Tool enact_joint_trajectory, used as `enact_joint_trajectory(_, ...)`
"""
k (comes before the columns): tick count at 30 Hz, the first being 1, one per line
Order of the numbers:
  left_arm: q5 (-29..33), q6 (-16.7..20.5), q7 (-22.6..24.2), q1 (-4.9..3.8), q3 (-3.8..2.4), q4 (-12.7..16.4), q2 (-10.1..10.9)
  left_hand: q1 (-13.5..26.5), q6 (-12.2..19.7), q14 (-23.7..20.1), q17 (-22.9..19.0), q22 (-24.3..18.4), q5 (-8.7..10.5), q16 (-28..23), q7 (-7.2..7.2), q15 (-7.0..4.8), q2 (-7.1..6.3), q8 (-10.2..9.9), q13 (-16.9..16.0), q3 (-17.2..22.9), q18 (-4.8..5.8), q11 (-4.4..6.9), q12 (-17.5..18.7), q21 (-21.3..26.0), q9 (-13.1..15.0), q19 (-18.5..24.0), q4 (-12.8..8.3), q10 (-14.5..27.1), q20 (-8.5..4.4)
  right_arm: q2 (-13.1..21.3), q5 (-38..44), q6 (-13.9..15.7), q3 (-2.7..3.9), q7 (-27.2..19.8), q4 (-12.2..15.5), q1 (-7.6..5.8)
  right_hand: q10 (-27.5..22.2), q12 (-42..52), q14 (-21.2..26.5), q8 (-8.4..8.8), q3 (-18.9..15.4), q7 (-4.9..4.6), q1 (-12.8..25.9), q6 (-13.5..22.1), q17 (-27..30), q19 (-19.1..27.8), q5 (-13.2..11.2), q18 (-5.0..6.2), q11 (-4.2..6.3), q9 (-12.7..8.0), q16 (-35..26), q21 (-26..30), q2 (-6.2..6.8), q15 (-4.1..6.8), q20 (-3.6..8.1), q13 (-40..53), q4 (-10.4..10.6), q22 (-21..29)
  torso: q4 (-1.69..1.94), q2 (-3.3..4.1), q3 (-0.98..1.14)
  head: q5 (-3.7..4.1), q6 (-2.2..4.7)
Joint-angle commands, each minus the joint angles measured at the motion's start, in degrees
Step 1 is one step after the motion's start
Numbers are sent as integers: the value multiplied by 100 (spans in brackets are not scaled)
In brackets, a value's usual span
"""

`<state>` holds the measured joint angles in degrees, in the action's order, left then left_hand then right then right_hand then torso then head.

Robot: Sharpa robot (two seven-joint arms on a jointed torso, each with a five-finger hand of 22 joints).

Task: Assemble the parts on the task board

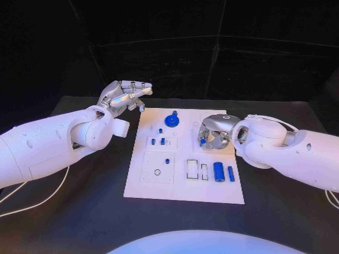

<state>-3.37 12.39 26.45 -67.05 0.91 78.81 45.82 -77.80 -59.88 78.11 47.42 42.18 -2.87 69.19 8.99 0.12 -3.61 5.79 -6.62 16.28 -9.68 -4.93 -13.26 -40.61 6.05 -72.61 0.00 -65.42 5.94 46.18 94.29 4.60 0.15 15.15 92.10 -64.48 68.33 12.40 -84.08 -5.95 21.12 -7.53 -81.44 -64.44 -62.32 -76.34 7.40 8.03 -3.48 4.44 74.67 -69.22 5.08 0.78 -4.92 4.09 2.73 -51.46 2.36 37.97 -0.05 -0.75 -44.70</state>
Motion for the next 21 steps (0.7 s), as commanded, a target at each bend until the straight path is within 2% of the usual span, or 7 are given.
enact_joint_trajectory(1,17,-60,25,-7,-5,8,5,-45,-15,-55,-5,-6,-16,-11,7,-3,21,38,-6,-29,-40,5,-33,19,-6,32,0,29,-10,44,43,560,1,-36,52,-4,83,-49,-169,-40,82,24,-51,-85,-18,-53,-146,-122,21,30,46,-52,-138,66,17,6,-16,-77,3,-3,3,-4,-7)
enact_joint_trajectory(7,17,-57,25,-7,-5,1,8,-45,-15,-55,-5,-6,-16,-11,7,-3,21,38,-6,-29,-40,5,-33,19,-6,32,0,29,-10,221,42,823,5,-23,291,-4,138,-79,-169,-50,148,35,-91,-123,-8,-73,-204,-132,39,35,47,-92,-153,79,35,11,-54,-134,-1,-11,3,-20,-9)
enact_joint_trajectory(14,17,-55,26,-7,-5,-11,0,-45,-15,-55,-5,-6,-16,-11,7,-3,21,38,-6,-29,-40,5,-33,19,-6,32,0,29,-10,416,24,1082,15,-129,951,-11,156,-108,-167,-48,182,35,-120,-135,-5,-72,-210,-134,43,35,47,-101,-128,84,43,11,-94,-144,5,-9,-2,-31,1)
enact_joint_trajectory(18,17,-54,26,-6,-5,-12,-9,-51,-18,-57,-7,-13,-16,-8,5,-3,32,44,-10,-34,-41,6,-49,28,-6,31,2,37,-11,280,-73,1126,16,-227,1148,-11,168,-128,-166,-44,206,31,-140,-140,1,-72,-200,-135,42,34,46,-108,-110,85,47,11,-124,-152,7,1,-4,-66,8)
enact_joint_trajectory(21,17,-52,26,-6,-5,-12,-18,-51,-18,-57,-7,-13,-16,-8,5,-3,32,44,-10,-34,-41,6,-49,28,-6,31,2,37,-11,28,-139,1103,13,-310,1158,-10,169,-135,-165,-42,214,28,-144,-139,4,-68,-195,-134,40,33,45,-105,-107,84,47,11,-131,-144,11,-1,-6,-104,-11)
